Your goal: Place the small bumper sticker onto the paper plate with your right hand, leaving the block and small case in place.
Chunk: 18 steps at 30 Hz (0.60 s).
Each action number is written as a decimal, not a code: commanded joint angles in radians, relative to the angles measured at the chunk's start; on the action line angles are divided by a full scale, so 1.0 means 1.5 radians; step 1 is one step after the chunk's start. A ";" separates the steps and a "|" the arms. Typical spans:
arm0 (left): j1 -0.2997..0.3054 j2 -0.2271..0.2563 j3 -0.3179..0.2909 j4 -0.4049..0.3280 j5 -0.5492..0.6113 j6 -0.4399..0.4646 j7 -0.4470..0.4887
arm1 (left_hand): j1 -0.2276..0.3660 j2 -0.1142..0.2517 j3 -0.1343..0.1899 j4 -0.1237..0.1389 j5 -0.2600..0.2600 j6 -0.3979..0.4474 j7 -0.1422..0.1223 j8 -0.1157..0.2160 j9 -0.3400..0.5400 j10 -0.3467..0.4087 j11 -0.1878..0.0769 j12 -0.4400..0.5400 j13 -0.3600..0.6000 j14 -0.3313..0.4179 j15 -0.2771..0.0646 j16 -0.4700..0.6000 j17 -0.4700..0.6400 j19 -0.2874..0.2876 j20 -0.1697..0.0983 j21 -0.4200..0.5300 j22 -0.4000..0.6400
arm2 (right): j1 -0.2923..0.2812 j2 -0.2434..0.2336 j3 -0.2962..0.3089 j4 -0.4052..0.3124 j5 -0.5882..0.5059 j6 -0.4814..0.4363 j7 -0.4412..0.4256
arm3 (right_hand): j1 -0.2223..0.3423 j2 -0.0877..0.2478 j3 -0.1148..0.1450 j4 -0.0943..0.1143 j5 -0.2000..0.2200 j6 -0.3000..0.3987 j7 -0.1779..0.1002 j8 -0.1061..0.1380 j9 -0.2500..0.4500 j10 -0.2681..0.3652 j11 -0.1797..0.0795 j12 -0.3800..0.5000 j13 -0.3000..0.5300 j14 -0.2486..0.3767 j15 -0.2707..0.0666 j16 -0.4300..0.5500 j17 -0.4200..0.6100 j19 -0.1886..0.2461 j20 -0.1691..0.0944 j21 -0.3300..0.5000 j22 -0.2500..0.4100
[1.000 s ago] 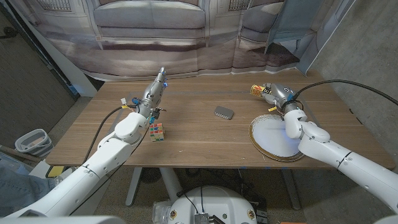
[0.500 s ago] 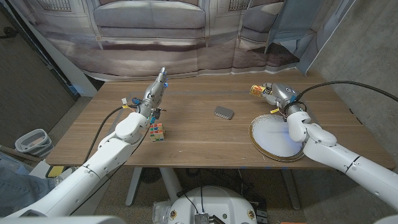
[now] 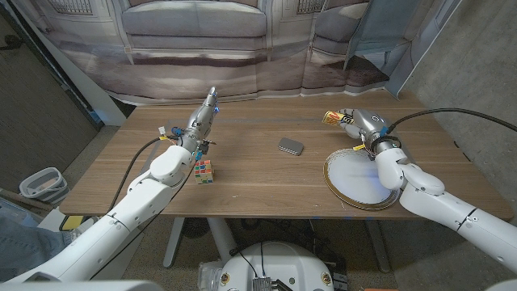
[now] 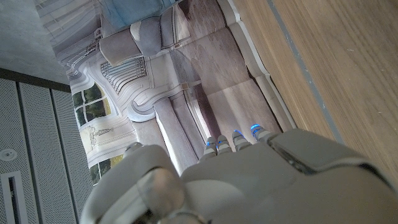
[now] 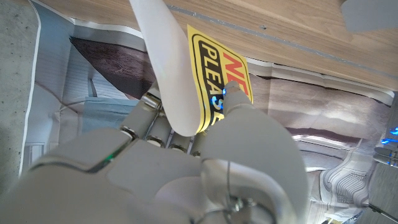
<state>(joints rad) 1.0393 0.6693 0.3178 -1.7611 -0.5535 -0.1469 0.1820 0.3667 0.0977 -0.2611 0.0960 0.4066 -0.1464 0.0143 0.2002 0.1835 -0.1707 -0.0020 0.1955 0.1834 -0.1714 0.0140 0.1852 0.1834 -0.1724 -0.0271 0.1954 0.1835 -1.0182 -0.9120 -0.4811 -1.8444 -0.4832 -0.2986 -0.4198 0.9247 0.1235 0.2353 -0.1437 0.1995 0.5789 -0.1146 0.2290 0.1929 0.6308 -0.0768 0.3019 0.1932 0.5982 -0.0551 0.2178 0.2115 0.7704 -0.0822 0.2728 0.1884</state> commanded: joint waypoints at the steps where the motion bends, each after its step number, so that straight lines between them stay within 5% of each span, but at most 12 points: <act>1: 0.002 -0.002 0.002 -0.004 0.004 0.001 0.006 | 0.006 0.003 -0.005 0.001 -0.001 0.001 0.001 -0.002 0.003 -0.047 -0.001 0.005 0.003 -0.071 0.005 0.003 0.002 -0.130 0.000 0.005 0.002 | -0.039 -0.018 0.030 -0.017 0.001 0.031 -0.012 | 0.005 -0.001 0.003 0.000 -0.002 0.004 -0.002 -0.001 0.002 0.000 -0.004 0.000 0.002 -0.003 -0.072 -0.002 0.003 -0.004 -0.042 -0.002 0.002; 18: 0.004 0.000 0.001 -0.010 0.007 0.004 0.010 | 0.007 0.004 -0.007 0.002 -0.001 0.002 0.001 -0.002 0.003 -0.047 0.000 0.005 0.003 -0.070 0.006 0.004 0.002 -0.130 0.000 0.006 0.002 | -0.090 -0.028 0.068 -0.047 -0.013 0.044 -0.036 | 0.004 -0.001 0.003 0.002 -0.002 0.010 -0.004 -0.002 0.001 0.004 -0.008 -0.001 0.003 -0.003 -0.074 -0.003 0.003 -0.007 -0.041 -0.005 0.001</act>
<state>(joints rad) 1.0472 0.6688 0.3186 -1.7742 -0.5449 -0.1447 0.1963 0.3706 0.1016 -0.2651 0.0979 0.4066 -0.1465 0.0143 0.2002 0.1834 -0.1707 -0.0020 0.1955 0.1834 -0.1714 0.0140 0.1852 0.1834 -0.1724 -0.0271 0.2003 0.1835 -1.1062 -0.9442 -0.4122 -1.8898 -0.4871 -0.2447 -0.4531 0.9247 0.1235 0.2349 -0.1434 0.1999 0.5859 -0.1216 0.2291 0.1929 0.6341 -0.0879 0.3019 0.1932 0.5963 -0.0571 0.2145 0.2114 0.7650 -0.0804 0.2717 0.1884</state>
